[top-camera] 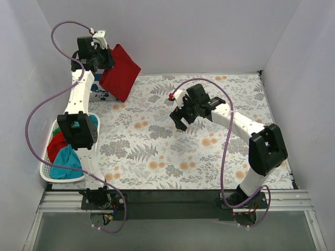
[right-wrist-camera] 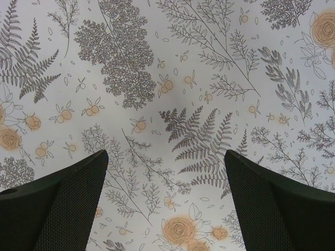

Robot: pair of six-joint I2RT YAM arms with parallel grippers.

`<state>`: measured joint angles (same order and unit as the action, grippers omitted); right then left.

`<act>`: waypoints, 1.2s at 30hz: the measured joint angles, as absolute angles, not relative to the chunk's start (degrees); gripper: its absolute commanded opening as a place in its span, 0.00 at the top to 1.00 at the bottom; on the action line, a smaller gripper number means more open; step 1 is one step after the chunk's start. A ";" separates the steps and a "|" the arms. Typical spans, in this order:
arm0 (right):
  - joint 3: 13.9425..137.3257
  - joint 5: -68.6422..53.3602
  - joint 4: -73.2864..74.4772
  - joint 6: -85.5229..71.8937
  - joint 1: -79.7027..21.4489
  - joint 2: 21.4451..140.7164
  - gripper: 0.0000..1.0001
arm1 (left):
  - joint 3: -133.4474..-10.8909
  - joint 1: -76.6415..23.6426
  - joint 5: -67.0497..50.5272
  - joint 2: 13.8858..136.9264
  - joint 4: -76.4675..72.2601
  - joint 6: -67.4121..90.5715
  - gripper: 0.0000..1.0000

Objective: Fold and stack the t-shirts
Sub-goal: Neatly place the folded tshirt to the corner

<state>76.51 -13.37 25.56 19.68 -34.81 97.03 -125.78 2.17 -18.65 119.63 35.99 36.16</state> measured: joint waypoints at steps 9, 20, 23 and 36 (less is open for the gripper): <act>76.51 -12.75 25.56 19.73 -35.00 97.30 0.02 | -127.74 4.71 -18.59 123.44 37.21 36.45 1.00; 77.25 -12.34 25.58 19.73 -35.00 97.95 0.02 | -131.13 7.75 -17.54 129.56 36.95 35.31 1.00; 77.52 -12.34 25.63 19.73 -35.00 98.00 0.02 | -131.37 8.51 -17.19 129.95 36.58 34.52 1.00; 79.00 -12.38 25.96 19.73 -35.18 99.92 0.02 | -131.76 12.86 -15.51 133.34 28.88 27.73 0.67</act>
<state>79.00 -12.38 25.96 19.73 -35.18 99.92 -131.76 12.86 -15.51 133.34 28.88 27.73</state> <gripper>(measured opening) 0.983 0.180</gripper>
